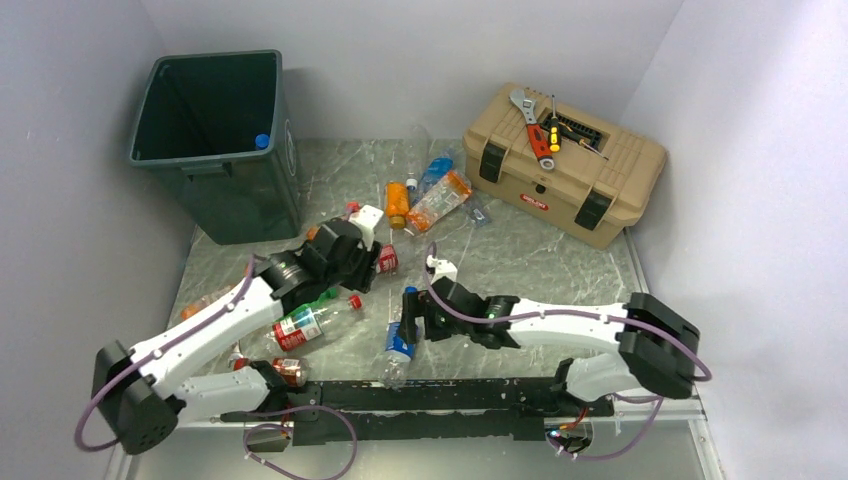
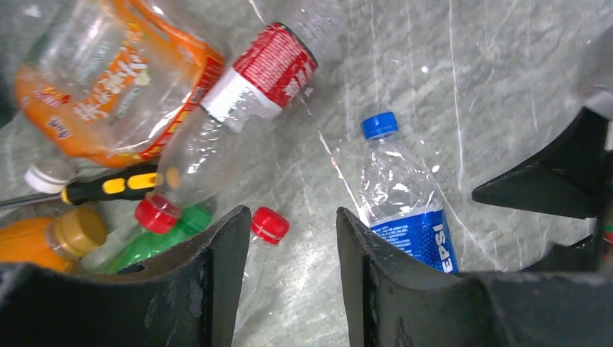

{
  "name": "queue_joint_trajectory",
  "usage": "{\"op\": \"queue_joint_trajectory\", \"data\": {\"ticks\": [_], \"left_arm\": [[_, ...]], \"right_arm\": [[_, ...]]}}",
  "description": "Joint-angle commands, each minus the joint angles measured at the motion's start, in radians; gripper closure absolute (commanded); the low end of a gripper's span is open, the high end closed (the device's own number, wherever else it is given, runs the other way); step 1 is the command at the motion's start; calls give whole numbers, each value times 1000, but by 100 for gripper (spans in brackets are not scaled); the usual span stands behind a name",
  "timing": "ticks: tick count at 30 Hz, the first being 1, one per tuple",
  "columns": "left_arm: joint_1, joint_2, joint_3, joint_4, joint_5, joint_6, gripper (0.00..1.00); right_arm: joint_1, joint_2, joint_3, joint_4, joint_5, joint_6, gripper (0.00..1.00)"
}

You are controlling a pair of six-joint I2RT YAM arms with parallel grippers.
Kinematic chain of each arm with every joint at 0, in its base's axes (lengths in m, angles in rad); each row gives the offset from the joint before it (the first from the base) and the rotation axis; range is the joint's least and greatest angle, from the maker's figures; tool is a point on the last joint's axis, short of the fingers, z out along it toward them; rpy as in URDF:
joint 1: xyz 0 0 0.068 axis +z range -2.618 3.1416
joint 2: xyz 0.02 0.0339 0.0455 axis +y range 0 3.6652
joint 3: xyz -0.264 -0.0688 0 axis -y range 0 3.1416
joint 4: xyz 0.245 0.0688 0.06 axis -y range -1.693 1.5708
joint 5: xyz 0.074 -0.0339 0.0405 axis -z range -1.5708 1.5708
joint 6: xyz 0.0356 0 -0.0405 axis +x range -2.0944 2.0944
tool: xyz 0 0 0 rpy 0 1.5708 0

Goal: Put the plastic bottles in the bin
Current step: Pick up the plastic bottle from the corner of the board.

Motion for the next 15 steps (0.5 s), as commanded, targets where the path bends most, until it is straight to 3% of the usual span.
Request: {"op": "queue_joint_trajectory", "data": {"ticks": [1,7,15], "left_arm": [[2,-117,-35,48,-127,-39,46],[2,-189,-46,41,-182,-48,43],[2,-251,-50,37,-216,-52,40]], "right_arm": [[2,83,104,-54,47,63,7],[7,223,215,-145,52,67,7],[33,325,234,-205,54,55,19]]}}
